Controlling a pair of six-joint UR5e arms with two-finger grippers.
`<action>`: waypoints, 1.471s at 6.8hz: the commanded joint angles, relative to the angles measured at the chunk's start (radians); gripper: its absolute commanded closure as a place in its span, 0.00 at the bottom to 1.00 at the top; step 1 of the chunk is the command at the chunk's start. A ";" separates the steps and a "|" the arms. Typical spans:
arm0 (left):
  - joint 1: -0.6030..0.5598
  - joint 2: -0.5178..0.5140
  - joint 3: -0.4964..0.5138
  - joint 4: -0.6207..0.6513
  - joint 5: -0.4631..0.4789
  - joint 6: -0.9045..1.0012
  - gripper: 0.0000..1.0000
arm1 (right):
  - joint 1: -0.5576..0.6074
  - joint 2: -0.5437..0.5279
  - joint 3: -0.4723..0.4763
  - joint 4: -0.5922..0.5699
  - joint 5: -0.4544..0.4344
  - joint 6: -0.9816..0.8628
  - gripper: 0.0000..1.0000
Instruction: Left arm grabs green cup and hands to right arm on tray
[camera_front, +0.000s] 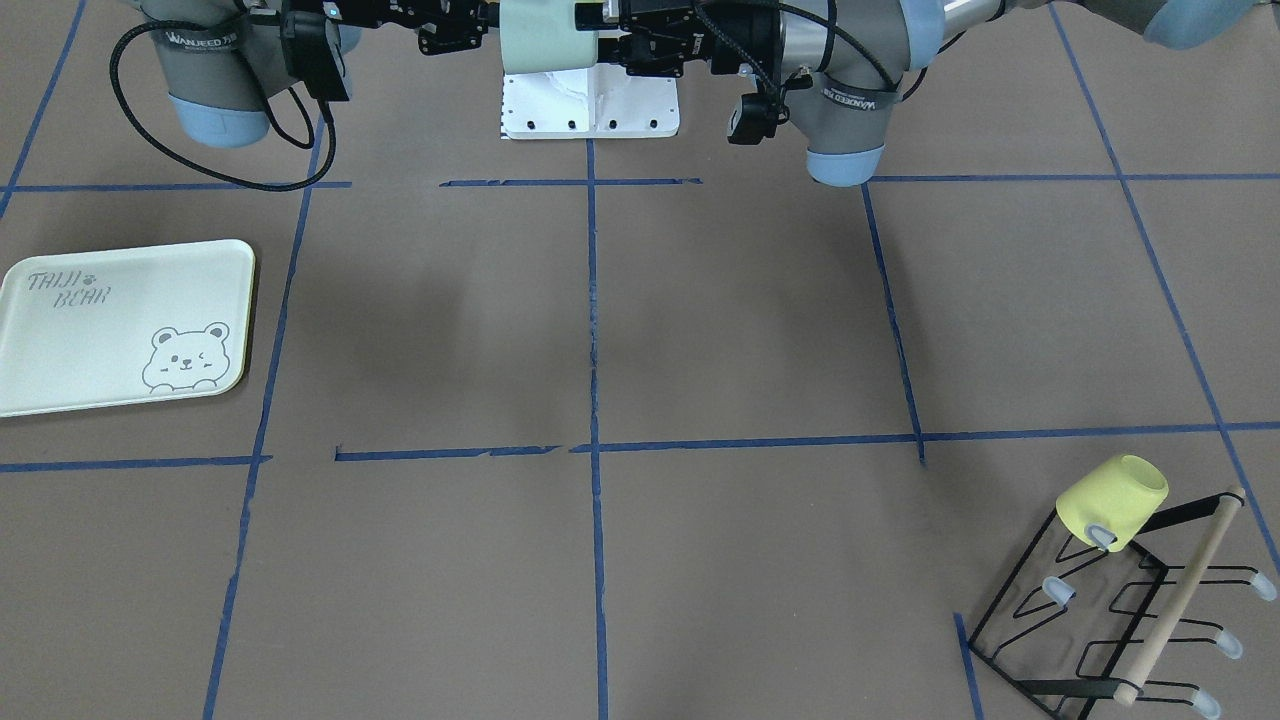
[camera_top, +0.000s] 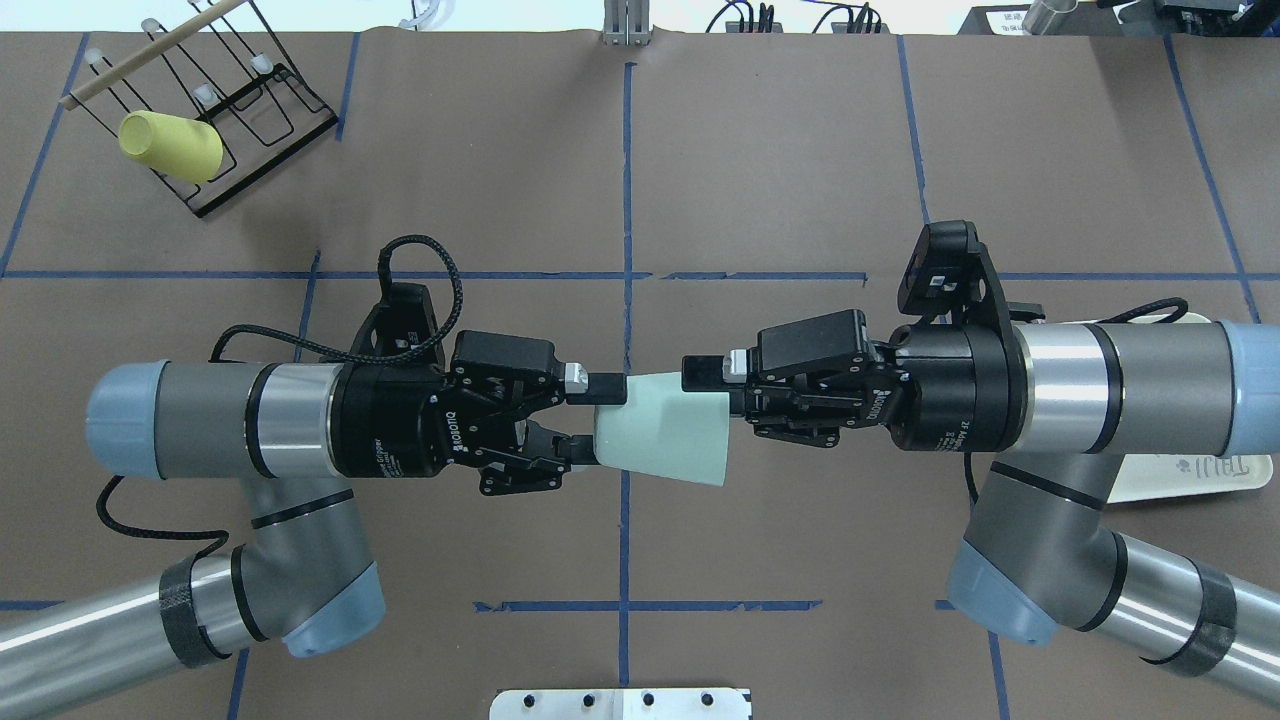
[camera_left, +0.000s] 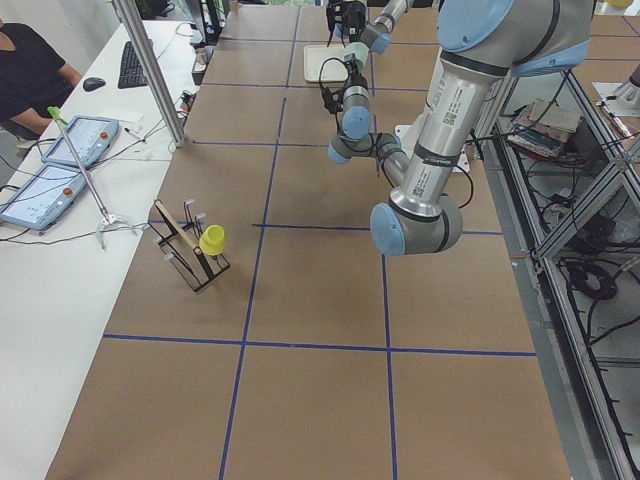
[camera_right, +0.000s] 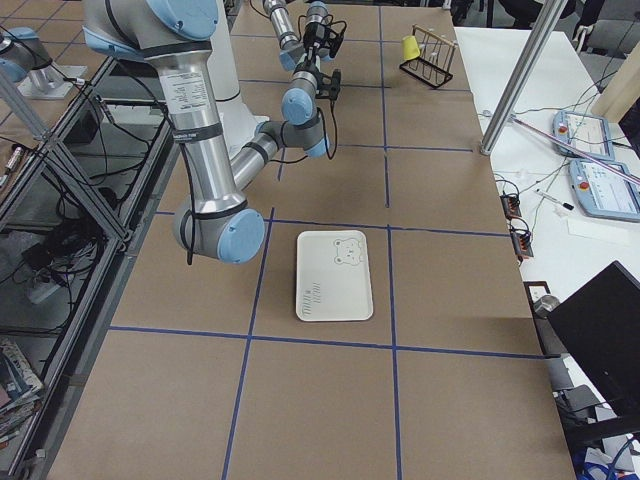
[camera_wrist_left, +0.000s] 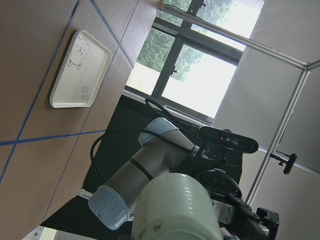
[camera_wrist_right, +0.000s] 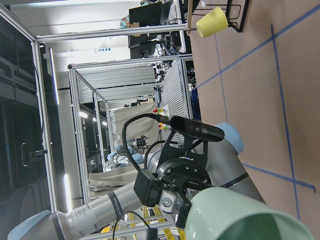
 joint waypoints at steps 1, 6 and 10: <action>-0.001 0.001 -0.005 0.002 0.001 0.001 0.92 | -0.001 -0.006 -0.005 0.016 0.003 -0.002 0.97; -0.007 0.009 -0.005 0.007 0.051 0.012 0.00 | -0.006 -0.012 0.000 0.020 0.003 0.001 1.00; -0.053 0.015 0.006 0.102 0.083 0.015 0.00 | 0.002 -0.272 -0.041 0.100 -0.094 0.000 1.00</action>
